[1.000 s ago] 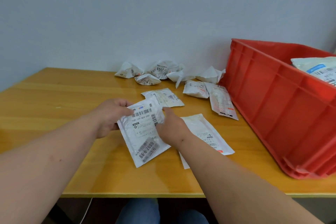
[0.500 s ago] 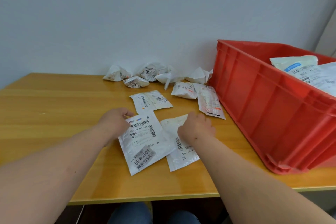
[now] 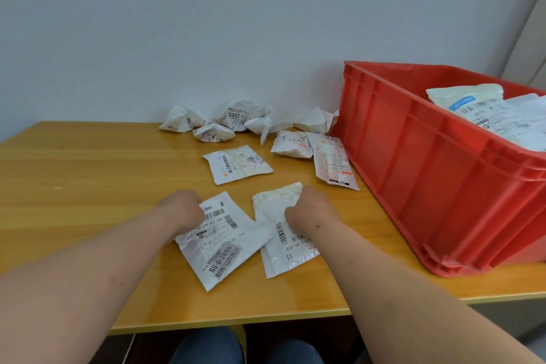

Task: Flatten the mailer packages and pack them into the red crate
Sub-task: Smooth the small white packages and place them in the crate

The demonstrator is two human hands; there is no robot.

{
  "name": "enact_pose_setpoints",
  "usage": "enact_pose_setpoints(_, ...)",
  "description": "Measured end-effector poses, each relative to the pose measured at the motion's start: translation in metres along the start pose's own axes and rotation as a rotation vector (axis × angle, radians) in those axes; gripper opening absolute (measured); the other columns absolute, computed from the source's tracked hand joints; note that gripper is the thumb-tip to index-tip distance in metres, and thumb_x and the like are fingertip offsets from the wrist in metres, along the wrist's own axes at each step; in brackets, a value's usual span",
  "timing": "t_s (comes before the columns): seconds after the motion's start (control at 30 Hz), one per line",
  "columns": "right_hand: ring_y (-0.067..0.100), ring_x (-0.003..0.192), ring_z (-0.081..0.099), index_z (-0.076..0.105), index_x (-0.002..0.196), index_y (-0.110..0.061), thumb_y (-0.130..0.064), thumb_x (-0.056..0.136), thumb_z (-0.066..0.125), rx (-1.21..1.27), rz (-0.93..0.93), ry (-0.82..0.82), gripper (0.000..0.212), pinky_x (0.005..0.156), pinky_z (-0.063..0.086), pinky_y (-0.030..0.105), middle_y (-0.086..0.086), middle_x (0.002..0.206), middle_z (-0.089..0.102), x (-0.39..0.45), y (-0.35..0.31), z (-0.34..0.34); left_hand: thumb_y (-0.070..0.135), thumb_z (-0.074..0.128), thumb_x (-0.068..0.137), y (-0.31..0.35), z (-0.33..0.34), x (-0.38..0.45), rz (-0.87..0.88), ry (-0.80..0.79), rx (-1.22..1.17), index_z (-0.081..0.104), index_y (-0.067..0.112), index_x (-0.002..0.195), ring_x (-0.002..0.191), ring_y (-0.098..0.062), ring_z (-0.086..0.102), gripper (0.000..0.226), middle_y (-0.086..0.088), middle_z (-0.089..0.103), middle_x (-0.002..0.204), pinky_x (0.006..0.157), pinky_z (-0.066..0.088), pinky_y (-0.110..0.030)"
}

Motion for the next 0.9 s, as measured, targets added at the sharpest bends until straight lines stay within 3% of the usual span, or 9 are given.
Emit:
enact_pose_setpoints(0.1, 0.023, 0.089, 0.057, 0.045, 0.128, -0.009, -0.008, 0.089, 0.046, 0.095, -0.02, 0.044, 0.039, 0.063, 0.046, 0.032, 0.009, 0.122, 0.055, 0.005, 0.001, -0.004, -0.001, 0.053, 0.087, -0.007, -0.01, 0.003, 0.003, -0.011, -0.261, 0.06, 0.006, 0.085, 0.082, -0.025, 0.052, 0.011, -0.017, 0.064, 0.097, 0.069, 0.039, -0.034)
enact_pose_setpoints(0.17, 0.022, 0.082, 0.055, 0.047, 0.126, -0.005, -0.001, 0.089, 0.043, 0.169, -0.033, 0.116, 0.037, 0.06, 0.043, 0.029, 0.009, 0.114, 0.058, 0.007, 0.002, -0.012, -0.001, 0.051, 0.088, -0.008, -0.015, 0.002, 0.014, -0.022, -0.281, 0.056, 0.01, 0.079, 0.08, -0.023, 0.048, 0.015, -0.015, 0.061, 0.094, 0.066, 0.036, -0.033)
enact_pose_setpoints(0.33, 0.028, 0.108, 0.054, 0.043, 0.136, -0.007, 0.001, 0.091, 0.041, 0.254, -0.08, 0.327, 0.045, 0.078, 0.045, 0.032, 0.014, 0.134, 0.048, 0.011, 0.002, -0.035, -0.002, 0.043, 0.092, 0.004, -0.017, -0.003, 0.048, -0.061, -0.332, 0.068, 0.011, 0.087, 0.076, -0.015, 0.055, 0.028, -0.005, 0.065, 0.092, 0.058, 0.041, -0.023)
enact_pose_setpoints(0.5, 0.03, 0.106, 0.061, 0.037, 0.147, -0.014, 0.006, 0.087, 0.038, 0.424, -0.091, 0.413, 0.064, 0.083, 0.054, 0.04, 0.011, 0.143, 0.042, 0.019, 0.003, -0.034, 0.0, 0.045, 0.092, 0.016, -0.024, -0.003, 0.124, -0.023, -0.374, 0.071, 0.013, 0.085, 0.08, -0.015, 0.06, 0.03, -0.002, 0.069, 0.089, 0.063, 0.046, -0.025)
enact_pose_setpoints(0.6, 0.031, 0.098, 0.065, 0.037, 0.148, -0.019, 0.004, 0.085, 0.036, 0.636, -0.031, 0.436, 0.067, 0.076, 0.056, 0.041, 0.012, 0.136, 0.052, 0.03, 0.0, -0.035, -0.004, 0.05, 0.09, 0.016, -0.02, 0.003, 0.154, -0.036, -0.318, 0.072, 0.019, 0.095, 0.088, -0.011, 0.063, 0.033, 0.002, 0.069, 0.097, 0.064, 0.048, -0.02)
enact_pose_setpoints(0.7, 0.021, 0.074, 0.058, 0.041, 0.144, -0.023, 0.003, 0.088, 0.034, 0.753, -0.021, 0.287, 0.062, 0.058, 0.046, 0.032, 0.008, 0.116, 0.059, 0.028, -0.012, -0.032, -0.006, 0.054, 0.09, 0.018, -0.015, 0.012, 0.192, -0.026, -0.336, 0.064, 0.02, 0.121, 0.099, -0.014, 0.06, 0.042, 0.002, 0.065, 0.107, 0.077, 0.047, -0.022)
enact_pose_setpoints(0.77, 0.015, 0.065, 0.052, 0.045, 0.141, -0.023, 0.002, 0.091, 0.036, 0.66, -0.073, 0.101, 0.056, 0.053, 0.042, 0.028, 0.006, 0.114, 0.059, 0.022, -0.022, -0.02, -0.008, 0.047, 0.091, 0.018, -0.015, 0.018, 0.197, 0.031, -0.44, 0.06, 0.02, 0.129, 0.105, -0.014, 0.058, 0.049, 0.003, 0.065, 0.111, 0.083, 0.046, -0.026)
enact_pose_setpoints(0.9, 0.017, 0.078, 0.06, 0.047, 0.139, -0.026, -0.003, 0.095, 0.04, 0.502, -0.094, -0.108, 0.05, 0.067, 0.052, 0.032, 0.005, 0.116, 0.059, 0.017, -0.03, 0.008, -0.011, 0.041, 0.091, 0.005, -0.023, 0.025, 0.116, 0.206, -0.604, 0.051, 0.019, 0.138, 0.116, -0.02, 0.054, 0.056, -0.005, 0.056, 0.133, 0.098, 0.048, -0.04)
Point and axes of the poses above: each hand's wrist, its own x-axis towards the middle knuckle, its own z-axis out of the palm, y = z × x, the point moved 3 cm from there along x, towards the middle knuckle
